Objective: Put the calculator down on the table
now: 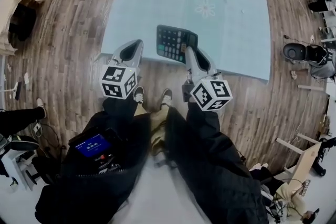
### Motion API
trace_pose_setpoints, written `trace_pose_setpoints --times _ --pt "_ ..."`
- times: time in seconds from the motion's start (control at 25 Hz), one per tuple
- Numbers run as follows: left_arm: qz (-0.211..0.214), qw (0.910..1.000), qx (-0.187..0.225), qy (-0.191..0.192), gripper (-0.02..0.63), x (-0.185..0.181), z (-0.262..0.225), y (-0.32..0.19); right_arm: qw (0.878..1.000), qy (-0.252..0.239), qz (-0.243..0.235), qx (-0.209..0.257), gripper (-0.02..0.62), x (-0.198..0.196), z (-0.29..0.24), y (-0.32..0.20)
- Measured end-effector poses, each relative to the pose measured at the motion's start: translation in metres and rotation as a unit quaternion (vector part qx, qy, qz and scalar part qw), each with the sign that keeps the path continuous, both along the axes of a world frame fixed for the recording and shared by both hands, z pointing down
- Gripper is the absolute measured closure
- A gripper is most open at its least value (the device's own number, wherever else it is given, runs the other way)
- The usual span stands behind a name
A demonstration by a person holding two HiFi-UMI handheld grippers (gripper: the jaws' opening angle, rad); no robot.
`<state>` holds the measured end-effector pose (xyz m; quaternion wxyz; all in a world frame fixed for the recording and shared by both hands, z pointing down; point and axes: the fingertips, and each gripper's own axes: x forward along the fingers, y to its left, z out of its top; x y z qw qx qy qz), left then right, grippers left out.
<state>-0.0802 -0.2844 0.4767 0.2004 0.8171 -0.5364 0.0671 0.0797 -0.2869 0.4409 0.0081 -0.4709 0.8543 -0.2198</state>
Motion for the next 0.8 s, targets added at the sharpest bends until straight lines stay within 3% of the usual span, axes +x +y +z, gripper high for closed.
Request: trace_pose_setpoints --times 0.8 --pt "0.026 0.9907 -0.134 -0.002 0.609 0.008 0.139 -0.031 0.984 -0.041 0.026 -0.173 0.548 -0.007 0.166 -0.05"
